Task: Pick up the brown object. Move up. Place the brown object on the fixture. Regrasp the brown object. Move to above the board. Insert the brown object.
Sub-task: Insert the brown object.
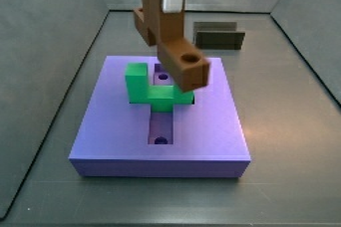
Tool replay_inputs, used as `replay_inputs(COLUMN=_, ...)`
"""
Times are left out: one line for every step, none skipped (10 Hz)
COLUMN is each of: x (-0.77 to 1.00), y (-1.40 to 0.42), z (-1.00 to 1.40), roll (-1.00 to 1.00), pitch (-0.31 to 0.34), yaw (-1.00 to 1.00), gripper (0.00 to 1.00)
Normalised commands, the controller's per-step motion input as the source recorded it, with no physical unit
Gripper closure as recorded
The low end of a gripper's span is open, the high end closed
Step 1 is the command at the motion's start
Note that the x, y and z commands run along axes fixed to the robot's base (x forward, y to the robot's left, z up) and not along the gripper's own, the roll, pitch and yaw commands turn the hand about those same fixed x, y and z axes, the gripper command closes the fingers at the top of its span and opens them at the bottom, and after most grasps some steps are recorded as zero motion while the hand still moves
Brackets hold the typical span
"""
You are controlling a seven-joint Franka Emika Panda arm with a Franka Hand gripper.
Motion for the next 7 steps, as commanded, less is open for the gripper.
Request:
replay_inputs(x=0.0, y=0.0, z=-0.33, roll=0.0, pitch=-0.067, yaw=-1.0, gripper=1.0)
replay_inputs(x=0.0, y=0.0, z=-0.26, roll=0.01, pitch=-0.077, yaw=-1.0, gripper=1.0)
replay_inputs(x=0.0, y=0.0, z=-0.19, roll=0.13, pitch=-0.126, yaw=-0.98, gripper=1.0)
replay_inputs(x=0.0, y=0.0, z=-0.19, roll=0.12, pitch=-0.121, yaw=-0.99, gripper=1.0)
replay_inputs(x=0.0, y=0.0, z=-0.25, roll=0.14, pitch=-0.163, yaw=-0.91, gripper=1.0)
replay_inputs(x=-0.2, y=-0.03, z=-0.3, roll=0.17, pitch=-0.23, yaw=-0.62, gripper=1.0)
replay_inputs(x=-0.21, y=-0.09, z=-0.35, roll=0.2, pitch=-0.26, yaw=-0.4, gripper=1.0)
